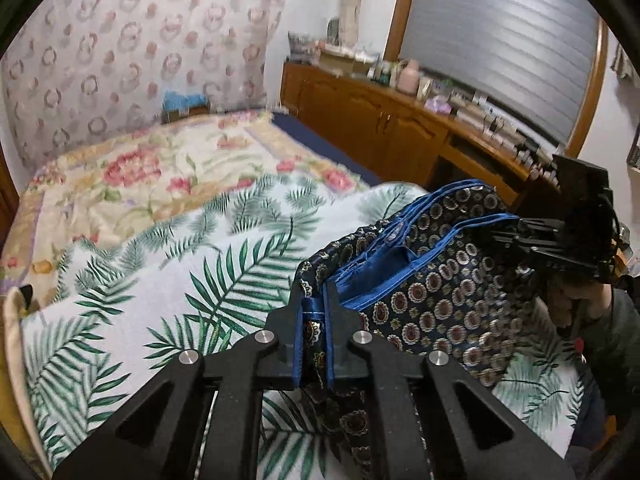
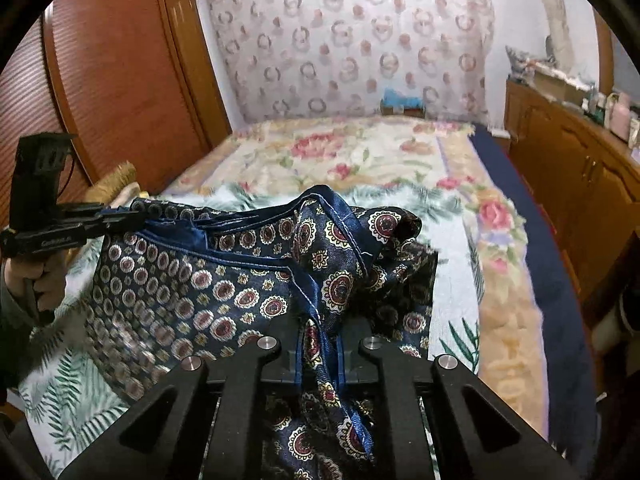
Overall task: Fold small clothes
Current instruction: 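Lift the folded shirt off the bed with both tools, then carry the folded shirt with both tools beside the yellow plush toy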
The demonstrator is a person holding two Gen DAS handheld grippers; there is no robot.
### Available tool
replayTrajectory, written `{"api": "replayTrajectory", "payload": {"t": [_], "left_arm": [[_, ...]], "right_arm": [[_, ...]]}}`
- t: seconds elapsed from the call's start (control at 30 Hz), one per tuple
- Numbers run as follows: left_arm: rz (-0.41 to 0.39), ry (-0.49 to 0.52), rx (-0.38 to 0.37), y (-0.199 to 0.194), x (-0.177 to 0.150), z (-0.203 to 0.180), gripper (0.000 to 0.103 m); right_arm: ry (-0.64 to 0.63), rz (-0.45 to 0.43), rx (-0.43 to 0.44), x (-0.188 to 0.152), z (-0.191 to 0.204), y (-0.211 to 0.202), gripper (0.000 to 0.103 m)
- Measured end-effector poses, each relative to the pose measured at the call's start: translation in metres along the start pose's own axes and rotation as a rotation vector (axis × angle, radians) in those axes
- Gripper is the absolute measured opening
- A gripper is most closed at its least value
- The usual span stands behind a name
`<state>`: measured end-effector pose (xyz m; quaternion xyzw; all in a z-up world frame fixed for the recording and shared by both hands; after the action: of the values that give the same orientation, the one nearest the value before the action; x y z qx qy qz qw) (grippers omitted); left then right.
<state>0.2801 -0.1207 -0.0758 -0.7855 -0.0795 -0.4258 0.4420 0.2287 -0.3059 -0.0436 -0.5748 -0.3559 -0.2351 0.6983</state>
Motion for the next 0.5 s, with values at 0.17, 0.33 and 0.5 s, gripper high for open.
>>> {"api": "replayTrajectory", "payload": {"t": [0.17, 0.33, 0.5], "left_arm": [[-0.102, 0.02, 0.016, -0.044, 0.007, -0.01, 0.009], [-0.181, 0.014, 0.043, -0.085, 0.006, -0.005, 0.009], [-0.262, 0.007, 0.089, -0.13, -0.001, 0.004, 0.009]], "right_arm": [[-0.017, -0.104, -0.003, 0.013, 0.012, -0.033, 0.01], [-0.074, -0.172, 0.008, 0.027, 0.036, -0.054, 0.01], [-0.171, -0.221, 0.031, 0.037, 0.067, -0.06, 0.01]]}}
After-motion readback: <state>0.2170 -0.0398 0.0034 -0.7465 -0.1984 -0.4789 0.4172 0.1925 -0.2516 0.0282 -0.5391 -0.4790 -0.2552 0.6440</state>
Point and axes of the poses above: each gripper's, at about its wrist camera, not at the fingertips, and y roughly the way its jaws point, z to its left, x to its top, the point moved 6 cm from there along y, roughly the way its jaws point, and after that the axes turned 7 degrees about -x, right-handed, at the moved point
